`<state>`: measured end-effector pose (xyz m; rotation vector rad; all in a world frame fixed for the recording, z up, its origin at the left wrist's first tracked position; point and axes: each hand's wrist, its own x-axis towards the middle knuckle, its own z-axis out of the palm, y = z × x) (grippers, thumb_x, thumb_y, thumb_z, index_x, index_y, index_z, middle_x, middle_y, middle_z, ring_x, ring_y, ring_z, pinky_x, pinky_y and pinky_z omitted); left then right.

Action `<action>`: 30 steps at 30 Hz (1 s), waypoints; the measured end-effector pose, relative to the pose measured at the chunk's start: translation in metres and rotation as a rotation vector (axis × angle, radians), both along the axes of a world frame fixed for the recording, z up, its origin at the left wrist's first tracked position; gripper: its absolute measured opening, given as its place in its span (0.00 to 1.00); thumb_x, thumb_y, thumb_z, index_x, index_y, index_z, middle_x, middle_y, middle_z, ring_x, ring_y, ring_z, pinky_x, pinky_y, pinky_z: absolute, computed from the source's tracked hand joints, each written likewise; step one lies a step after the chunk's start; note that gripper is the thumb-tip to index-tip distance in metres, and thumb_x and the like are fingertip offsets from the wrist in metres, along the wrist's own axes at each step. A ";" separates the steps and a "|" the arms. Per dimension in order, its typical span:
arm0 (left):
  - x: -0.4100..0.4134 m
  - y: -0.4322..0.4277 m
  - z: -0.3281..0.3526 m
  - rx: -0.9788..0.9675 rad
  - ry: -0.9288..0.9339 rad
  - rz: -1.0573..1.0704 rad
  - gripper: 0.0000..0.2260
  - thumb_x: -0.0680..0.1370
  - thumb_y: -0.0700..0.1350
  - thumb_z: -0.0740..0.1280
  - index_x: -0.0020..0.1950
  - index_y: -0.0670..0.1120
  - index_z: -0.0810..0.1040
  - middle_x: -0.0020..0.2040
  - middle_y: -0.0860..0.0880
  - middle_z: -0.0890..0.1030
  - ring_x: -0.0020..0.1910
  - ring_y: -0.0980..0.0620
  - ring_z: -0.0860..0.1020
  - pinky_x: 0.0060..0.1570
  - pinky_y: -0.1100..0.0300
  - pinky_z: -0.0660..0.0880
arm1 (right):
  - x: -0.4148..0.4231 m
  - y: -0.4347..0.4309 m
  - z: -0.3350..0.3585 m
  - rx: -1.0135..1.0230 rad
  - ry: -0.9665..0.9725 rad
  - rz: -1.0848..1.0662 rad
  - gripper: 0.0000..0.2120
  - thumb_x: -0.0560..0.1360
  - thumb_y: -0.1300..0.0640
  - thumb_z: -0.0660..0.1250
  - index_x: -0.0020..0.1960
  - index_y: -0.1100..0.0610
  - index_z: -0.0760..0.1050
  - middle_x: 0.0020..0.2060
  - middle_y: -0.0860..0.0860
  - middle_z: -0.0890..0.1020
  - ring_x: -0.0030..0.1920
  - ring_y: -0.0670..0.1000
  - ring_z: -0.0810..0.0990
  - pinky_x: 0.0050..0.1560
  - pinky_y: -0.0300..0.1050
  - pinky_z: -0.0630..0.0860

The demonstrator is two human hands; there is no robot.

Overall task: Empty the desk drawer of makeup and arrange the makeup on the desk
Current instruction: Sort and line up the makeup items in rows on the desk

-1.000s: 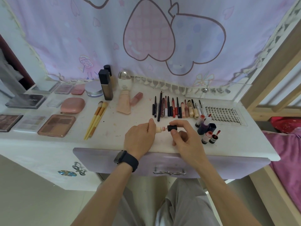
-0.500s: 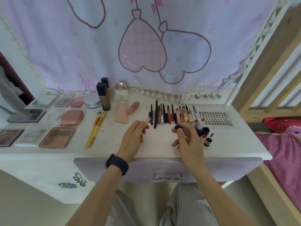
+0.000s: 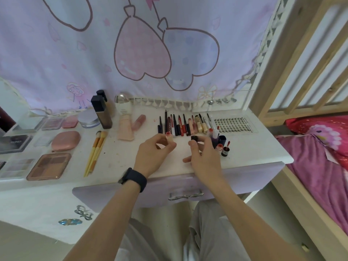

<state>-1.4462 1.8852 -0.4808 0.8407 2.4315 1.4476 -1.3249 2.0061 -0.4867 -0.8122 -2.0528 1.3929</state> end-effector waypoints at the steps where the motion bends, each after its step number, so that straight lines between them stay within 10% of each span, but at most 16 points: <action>1: 0.000 0.002 -0.001 -0.024 0.033 -0.003 0.07 0.76 0.61 0.69 0.49 0.60 0.81 0.45 0.62 0.82 0.43 0.63 0.77 0.43 0.66 0.70 | -0.002 0.000 0.000 0.004 -0.014 -0.001 0.07 0.84 0.47 0.60 0.59 0.46 0.68 0.53 0.42 0.81 0.34 0.41 0.85 0.37 0.37 0.72; 5: -0.001 0.012 -0.007 -0.132 0.143 0.016 0.10 0.75 0.62 0.68 0.45 0.58 0.83 0.43 0.61 0.81 0.43 0.62 0.76 0.39 0.64 0.69 | -0.009 0.004 -0.002 0.222 -0.118 -0.069 0.10 0.81 0.46 0.66 0.60 0.47 0.76 0.58 0.46 0.74 0.53 0.43 0.75 0.54 0.42 0.69; 16: -0.010 0.017 -0.010 -0.197 0.181 -0.011 0.07 0.75 0.61 0.69 0.44 0.59 0.82 0.42 0.64 0.81 0.43 0.65 0.77 0.39 0.65 0.71 | -0.024 0.016 -0.002 0.524 -0.486 -0.162 0.13 0.83 0.48 0.62 0.57 0.57 0.77 0.49 0.53 0.84 0.50 0.56 0.82 0.44 0.49 0.75; 30: -0.006 0.035 -0.011 -0.199 0.214 -0.012 0.12 0.78 0.62 0.65 0.49 0.57 0.83 0.45 0.62 0.82 0.47 0.60 0.79 0.48 0.58 0.78 | -0.019 0.013 -0.004 0.566 -0.494 -0.151 0.13 0.84 0.51 0.59 0.60 0.58 0.75 0.52 0.53 0.80 0.52 0.55 0.80 0.43 0.46 0.68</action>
